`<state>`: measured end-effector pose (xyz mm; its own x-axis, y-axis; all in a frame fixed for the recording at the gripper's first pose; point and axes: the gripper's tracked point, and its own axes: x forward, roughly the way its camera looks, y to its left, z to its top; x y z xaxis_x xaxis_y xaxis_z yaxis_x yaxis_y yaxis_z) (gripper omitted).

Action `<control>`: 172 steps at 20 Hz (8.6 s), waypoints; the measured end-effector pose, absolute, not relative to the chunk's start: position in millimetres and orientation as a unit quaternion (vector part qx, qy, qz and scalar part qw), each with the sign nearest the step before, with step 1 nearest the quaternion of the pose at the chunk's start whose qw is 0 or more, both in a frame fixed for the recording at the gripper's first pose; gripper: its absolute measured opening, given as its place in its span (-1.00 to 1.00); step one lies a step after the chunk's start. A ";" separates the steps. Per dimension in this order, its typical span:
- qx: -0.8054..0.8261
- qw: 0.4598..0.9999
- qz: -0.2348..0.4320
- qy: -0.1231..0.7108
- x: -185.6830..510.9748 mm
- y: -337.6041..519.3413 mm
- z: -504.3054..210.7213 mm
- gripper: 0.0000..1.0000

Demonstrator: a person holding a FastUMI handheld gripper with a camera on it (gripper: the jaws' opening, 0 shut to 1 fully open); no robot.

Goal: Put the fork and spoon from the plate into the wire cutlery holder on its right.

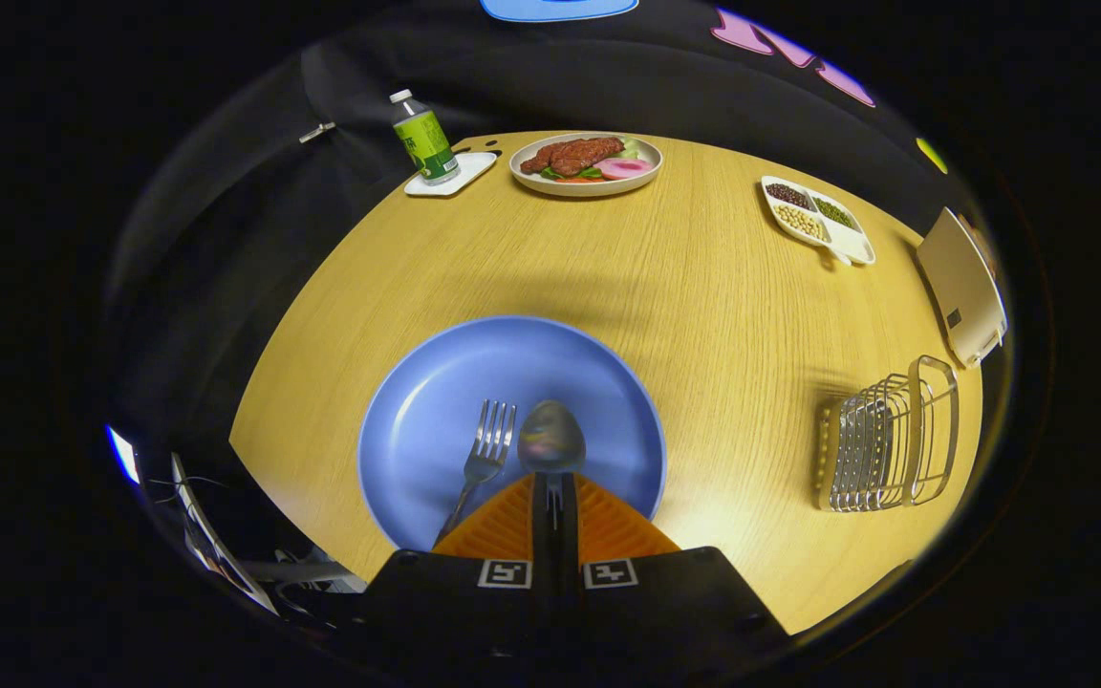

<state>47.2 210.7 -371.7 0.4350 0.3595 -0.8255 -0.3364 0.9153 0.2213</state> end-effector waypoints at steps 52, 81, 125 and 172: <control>0.035 0.830 0.215 0.514 51.6 216.1 -354.4 -0.90; -0.196 0.573 0.197 0.771 80.0 -36.7 -346.2 -0.89; -0.038 0.717 0.254 0.648 24.2 266.1 -406.7 -0.41; -0.226 0.485 0.220 0.815 82.3 -43.4 -325.5 -0.90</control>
<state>82.3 -43.4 -325.5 -0.4265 -0.1561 -0.8909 -0.5826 0.8008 0.1386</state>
